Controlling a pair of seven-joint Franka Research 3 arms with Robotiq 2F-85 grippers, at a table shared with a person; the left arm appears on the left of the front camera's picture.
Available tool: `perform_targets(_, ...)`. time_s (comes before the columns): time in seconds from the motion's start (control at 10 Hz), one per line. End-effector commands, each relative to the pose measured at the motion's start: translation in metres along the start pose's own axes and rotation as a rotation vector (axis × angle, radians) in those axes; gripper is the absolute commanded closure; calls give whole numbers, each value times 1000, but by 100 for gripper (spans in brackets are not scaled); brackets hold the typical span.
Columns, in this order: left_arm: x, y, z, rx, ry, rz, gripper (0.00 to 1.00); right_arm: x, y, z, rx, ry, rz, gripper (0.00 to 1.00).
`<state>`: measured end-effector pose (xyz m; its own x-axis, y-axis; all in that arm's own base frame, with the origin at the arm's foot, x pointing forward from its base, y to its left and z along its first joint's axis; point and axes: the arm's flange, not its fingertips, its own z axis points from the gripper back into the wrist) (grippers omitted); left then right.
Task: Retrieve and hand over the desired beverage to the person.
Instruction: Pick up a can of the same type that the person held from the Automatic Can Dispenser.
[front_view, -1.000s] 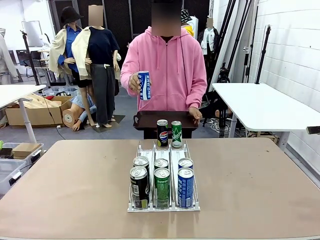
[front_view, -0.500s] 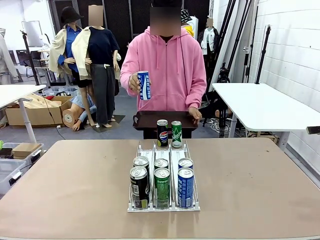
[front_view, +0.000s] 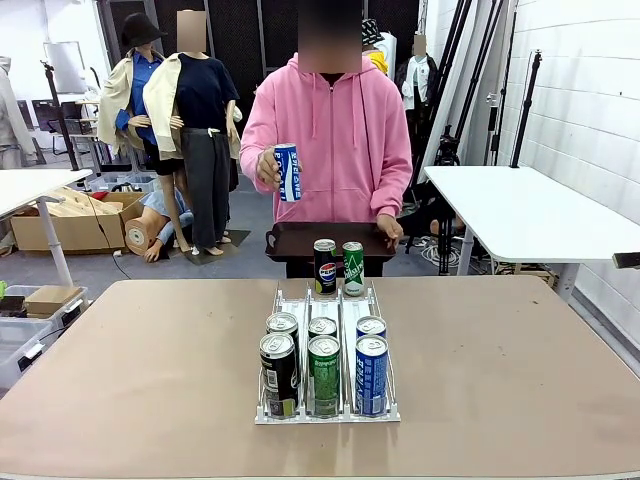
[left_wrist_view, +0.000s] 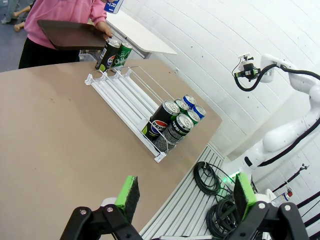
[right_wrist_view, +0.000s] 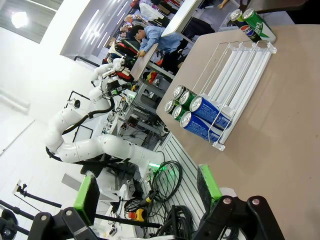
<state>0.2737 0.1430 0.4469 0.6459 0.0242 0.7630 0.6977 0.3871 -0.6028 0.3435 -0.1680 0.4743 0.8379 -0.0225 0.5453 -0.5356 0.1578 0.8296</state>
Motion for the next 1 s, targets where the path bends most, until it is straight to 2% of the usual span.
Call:
perform_targets(0.0, 1, -2, 1, -8, -10, -6, 0, 0, 0, 0, 0, 1, 0, 0)
perform_targets(0.9, 1, -2, 1, -8, -10, -6, 0, 0, 0, 0, 0, 1, 0, 0)
